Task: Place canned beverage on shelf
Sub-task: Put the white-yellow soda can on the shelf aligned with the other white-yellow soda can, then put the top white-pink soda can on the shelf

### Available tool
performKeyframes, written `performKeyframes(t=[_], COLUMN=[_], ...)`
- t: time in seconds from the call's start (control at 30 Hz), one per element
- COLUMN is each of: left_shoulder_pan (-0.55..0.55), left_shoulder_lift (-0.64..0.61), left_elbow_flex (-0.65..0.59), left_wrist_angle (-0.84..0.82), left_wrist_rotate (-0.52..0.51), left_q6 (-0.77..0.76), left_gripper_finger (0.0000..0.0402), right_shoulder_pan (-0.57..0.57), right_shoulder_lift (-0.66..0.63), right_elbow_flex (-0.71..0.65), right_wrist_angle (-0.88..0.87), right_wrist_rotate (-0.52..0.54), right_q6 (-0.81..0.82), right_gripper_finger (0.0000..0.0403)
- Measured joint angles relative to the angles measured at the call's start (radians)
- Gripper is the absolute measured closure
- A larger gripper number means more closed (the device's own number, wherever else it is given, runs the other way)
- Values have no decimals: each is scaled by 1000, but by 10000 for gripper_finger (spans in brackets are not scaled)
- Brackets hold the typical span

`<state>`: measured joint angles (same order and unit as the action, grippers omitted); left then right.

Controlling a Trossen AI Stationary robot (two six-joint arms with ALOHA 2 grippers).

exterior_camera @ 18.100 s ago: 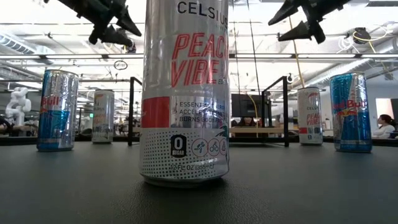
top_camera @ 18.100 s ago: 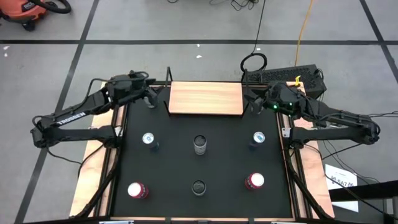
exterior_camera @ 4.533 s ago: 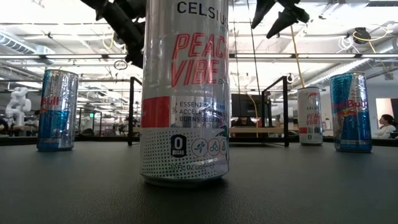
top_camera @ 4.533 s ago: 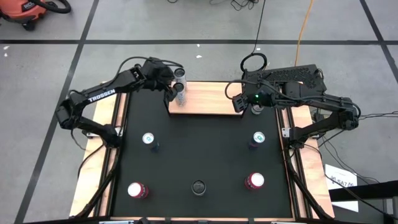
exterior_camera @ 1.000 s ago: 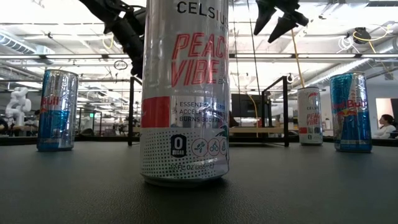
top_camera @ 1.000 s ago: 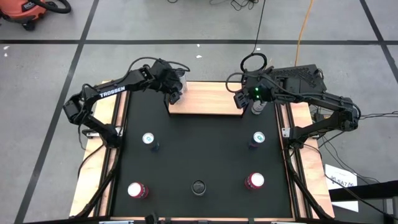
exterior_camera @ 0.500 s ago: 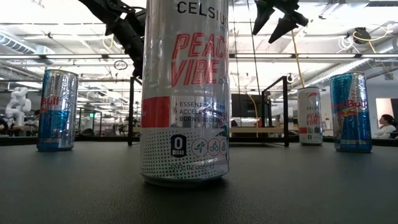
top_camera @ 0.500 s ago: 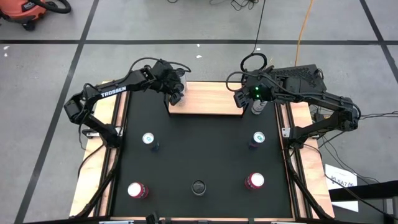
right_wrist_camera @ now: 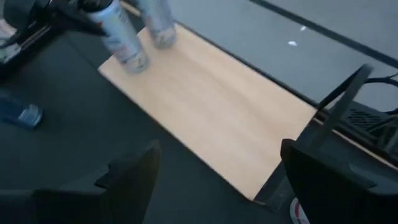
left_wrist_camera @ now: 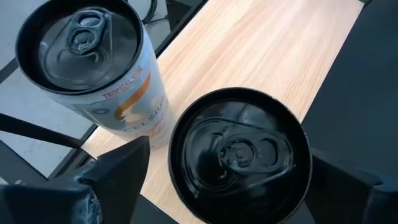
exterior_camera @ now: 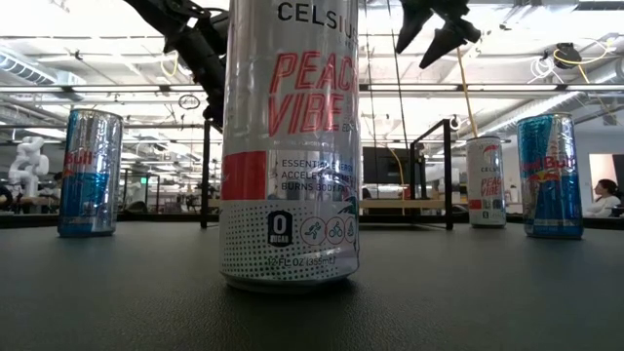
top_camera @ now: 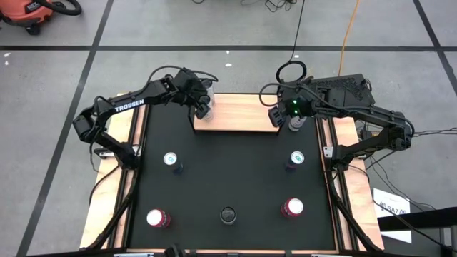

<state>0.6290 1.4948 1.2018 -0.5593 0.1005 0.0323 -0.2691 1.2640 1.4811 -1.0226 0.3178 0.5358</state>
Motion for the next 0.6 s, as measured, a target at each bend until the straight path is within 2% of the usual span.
performKeyframes(t=[0.23, 0.4, 0.5, 0.6], left_shoulder_pan=[-24, -44, -57, -73], left_shoulder_lift=[-7, -8, -8, -10], left_elbow_flex=[75, 172, 224, 266], left_wrist_angle=[-90, -175, -211, -220], left_wrist_rotate=[-23, -46, -64, -65], left_q6=[-25, -27, -27, -28], left_gripper_finger=[24, 24, 24, 24], right_shoulder_pan=[-16, -68, -108, -133], right_shoulder_lift=[-9, -27, -31, -32], right_elbow_flex=[0, 0, 0, 0], right_wrist_angle=[-45, -211, -315, -372], right_wrist_rotate=[3, 46, 14, -63], right_q6=[-34, -31, -33, -59], right_gripper_finger=[84, 84, 84, 84])
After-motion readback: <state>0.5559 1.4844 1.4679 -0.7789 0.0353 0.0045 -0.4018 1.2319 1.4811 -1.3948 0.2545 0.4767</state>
